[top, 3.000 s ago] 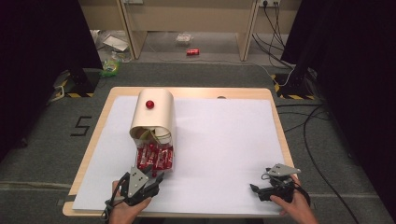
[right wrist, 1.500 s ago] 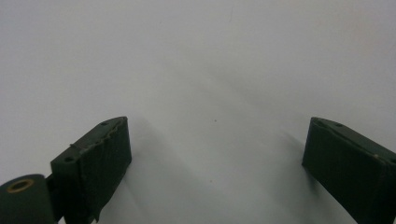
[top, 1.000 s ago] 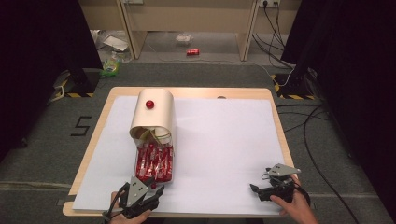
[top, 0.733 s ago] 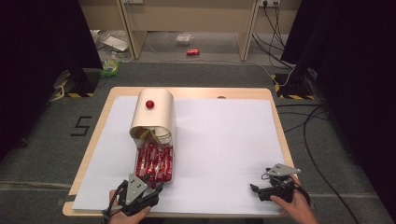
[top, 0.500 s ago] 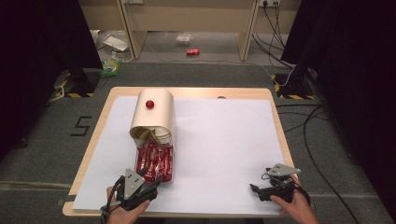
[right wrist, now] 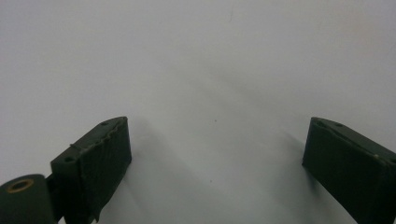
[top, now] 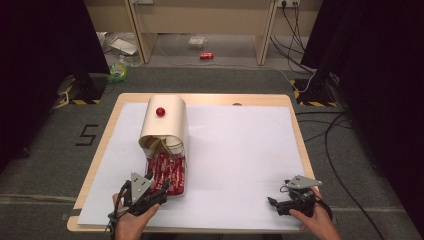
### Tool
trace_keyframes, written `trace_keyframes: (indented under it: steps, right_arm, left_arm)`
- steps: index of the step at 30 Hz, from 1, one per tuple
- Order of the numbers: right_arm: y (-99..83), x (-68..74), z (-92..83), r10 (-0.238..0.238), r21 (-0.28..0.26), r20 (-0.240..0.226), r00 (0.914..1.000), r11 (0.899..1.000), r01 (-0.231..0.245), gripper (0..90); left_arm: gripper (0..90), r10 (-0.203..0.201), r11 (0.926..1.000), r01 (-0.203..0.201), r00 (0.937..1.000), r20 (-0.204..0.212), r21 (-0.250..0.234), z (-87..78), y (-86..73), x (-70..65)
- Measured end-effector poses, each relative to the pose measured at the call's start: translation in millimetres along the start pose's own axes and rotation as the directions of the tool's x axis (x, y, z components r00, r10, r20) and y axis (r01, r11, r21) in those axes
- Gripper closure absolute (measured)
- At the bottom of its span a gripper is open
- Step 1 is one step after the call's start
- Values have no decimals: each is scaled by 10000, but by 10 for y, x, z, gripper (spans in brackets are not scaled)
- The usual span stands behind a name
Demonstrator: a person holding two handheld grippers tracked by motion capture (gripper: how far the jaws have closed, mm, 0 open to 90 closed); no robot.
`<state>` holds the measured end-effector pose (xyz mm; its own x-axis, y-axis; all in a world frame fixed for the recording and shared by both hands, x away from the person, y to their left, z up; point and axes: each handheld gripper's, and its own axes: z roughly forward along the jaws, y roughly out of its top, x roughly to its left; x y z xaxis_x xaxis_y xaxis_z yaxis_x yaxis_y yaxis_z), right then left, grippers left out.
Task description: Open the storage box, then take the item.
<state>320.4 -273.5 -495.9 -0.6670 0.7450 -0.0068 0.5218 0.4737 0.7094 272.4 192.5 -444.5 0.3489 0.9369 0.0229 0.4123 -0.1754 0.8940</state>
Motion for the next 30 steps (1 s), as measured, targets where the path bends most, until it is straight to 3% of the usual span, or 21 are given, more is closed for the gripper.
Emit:
trace_keyframes:
  steps: [15, 30]
  right_arm:
    - [0, 0, 0, 2, 0, -4, 10000, 10000, -2, 82]
    - [0, -1, 0, 1, -3, -4, 10000, 10000, -1, 82]
  left_arm:
    - [426, -73, 9998, 78, 9994, -327, 164, 170, 38, 75]
    - [460, -82, 9996, 88, 9997, -232, 256, 241, -35, 89]
